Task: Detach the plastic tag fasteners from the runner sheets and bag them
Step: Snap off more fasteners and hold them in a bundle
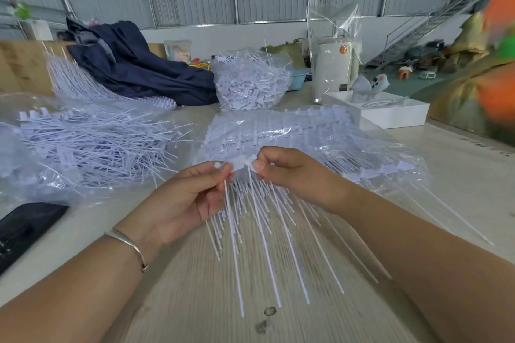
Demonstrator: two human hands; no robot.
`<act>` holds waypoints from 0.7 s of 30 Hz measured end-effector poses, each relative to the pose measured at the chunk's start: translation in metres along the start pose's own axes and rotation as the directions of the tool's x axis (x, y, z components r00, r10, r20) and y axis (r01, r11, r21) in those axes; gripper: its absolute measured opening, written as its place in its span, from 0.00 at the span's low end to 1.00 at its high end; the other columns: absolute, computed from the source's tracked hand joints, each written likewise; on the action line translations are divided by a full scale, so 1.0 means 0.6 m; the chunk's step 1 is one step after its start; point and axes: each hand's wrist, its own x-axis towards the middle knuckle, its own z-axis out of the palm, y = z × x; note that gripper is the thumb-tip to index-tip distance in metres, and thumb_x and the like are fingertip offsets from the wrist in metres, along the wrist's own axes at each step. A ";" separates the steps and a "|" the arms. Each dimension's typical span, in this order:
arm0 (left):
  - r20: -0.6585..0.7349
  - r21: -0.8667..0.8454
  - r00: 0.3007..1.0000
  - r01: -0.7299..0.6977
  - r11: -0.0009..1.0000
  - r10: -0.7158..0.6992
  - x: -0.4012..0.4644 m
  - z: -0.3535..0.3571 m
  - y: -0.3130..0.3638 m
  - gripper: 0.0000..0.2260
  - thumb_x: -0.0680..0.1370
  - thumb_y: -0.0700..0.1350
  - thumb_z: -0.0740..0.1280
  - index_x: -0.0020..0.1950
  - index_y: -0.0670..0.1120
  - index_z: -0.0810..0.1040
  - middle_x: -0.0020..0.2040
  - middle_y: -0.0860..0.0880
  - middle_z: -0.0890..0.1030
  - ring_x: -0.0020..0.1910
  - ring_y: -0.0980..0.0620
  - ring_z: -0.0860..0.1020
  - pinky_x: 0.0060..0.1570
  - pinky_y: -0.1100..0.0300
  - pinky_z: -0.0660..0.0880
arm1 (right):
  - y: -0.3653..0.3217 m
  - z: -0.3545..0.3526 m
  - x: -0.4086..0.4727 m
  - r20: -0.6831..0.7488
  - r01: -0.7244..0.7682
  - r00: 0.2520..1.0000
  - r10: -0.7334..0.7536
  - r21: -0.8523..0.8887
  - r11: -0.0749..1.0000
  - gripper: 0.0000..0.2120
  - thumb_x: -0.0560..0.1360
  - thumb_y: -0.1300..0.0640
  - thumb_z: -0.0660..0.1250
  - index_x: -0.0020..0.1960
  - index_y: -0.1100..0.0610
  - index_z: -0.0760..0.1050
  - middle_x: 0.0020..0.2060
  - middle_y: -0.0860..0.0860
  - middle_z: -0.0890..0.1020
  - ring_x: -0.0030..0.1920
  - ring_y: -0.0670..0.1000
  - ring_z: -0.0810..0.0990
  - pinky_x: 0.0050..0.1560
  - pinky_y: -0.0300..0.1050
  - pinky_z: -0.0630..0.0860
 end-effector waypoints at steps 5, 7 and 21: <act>0.087 -0.053 0.996 0.026 0.998 -0.021 0.002 0.002 -0.009 0.18 0.56 0.47 0.85 0.38 0.46 0.81 0.32 0.52 0.76 0.26 0.58 0.69 0.30 0.67 0.71 | -0.009 0.004 -0.003 0.053 0.018 0.998 -0.019 0.018 1.000 0.14 0.82 0.53 0.60 0.50 0.65 0.74 0.42 0.61 0.74 0.45 0.51 0.70 0.58 0.60 0.71; 0.121 -0.061 0.992 0.052 0.997 -0.044 0.004 0.006 -0.015 0.20 0.56 0.47 0.85 0.41 0.45 0.81 0.33 0.52 0.76 0.26 0.58 0.68 0.32 0.66 0.70 | -0.014 0.008 -0.004 0.054 0.043 0.997 -0.046 0.046 0.998 0.12 0.82 0.54 0.61 0.46 0.62 0.73 0.36 0.55 0.73 0.42 0.49 0.70 0.50 0.53 0.70; 0.057 -0.128 0.989 0.143 0.981 -0.136 0.006 0.011 -0.002 0.04 0.72 0.43 0.71 0.41 0.44 0.78 0.35 0.48 0.76 0.30 0.51 0.77 0.34 0.58 0.79 | 0.013 0.004 0.004 -0.243 -0.022 0.970 0.001 -0.085 0.996 0.26 0.74 0.40 0.67 0.40 0.66 0.72 0.30 0.49 0.69 0.32 0.46 0.67 0.40 0.44 0.65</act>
